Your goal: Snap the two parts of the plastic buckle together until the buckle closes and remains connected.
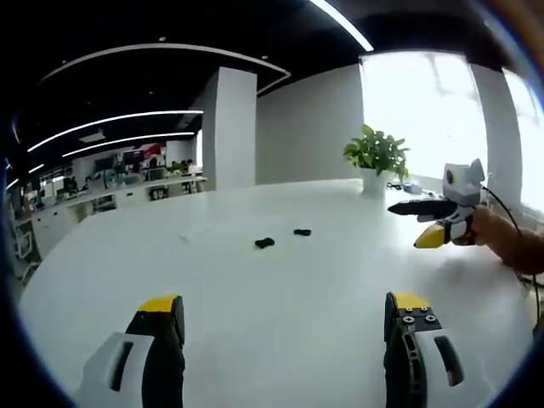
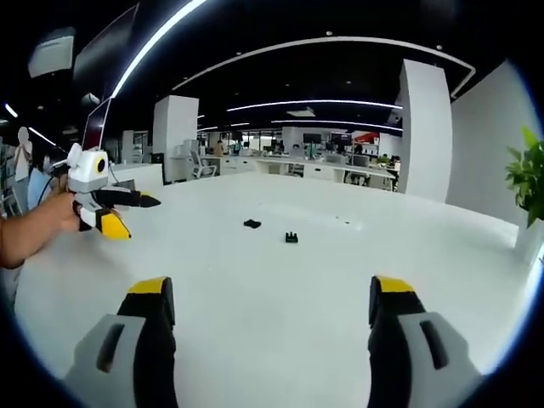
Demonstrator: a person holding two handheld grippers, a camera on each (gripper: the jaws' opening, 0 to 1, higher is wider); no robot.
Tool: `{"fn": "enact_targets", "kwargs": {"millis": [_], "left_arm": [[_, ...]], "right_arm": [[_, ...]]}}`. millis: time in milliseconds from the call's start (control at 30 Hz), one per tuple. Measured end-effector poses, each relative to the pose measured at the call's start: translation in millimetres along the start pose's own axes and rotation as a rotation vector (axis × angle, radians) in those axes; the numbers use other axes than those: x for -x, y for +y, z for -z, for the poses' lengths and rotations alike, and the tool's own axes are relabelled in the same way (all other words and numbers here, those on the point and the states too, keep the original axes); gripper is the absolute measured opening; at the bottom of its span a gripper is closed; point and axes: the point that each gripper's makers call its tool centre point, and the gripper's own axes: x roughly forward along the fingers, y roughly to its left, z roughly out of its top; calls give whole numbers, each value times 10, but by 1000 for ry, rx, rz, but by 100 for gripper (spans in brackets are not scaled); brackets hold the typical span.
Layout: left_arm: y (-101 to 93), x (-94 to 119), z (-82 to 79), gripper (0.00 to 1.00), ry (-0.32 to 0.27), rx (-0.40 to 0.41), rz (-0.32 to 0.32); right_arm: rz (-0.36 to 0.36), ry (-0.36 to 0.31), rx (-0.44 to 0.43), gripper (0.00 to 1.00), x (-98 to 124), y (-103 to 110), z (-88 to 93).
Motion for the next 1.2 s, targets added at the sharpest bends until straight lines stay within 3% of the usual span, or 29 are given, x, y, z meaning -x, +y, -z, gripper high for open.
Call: {"fn": "enact_targets", "kwargs": {"millis": [300, 533, 833, 933, 1200], "left_arm": [[-46, -4, -93, 99, -16, 15, 12], [-73, -101, -27, 99, 24, 7, 18], [-6, -169, -59, 99, 15, 24, 37], [78, -202, -16, 99, 43, 26, 12], [250, -310, -58, 99, 51, -2, 13]], "right_arm": [[3, 12, -26, 96, -26, -55, 5], [4, 34, -1, 96, -84, -66, 0], [6, 37, -1, 94, -190, -106, -16], [1, 41, 0, 94, -218, -66, -15], [1, 39, 1, 94, -300, -95, -54]]}}
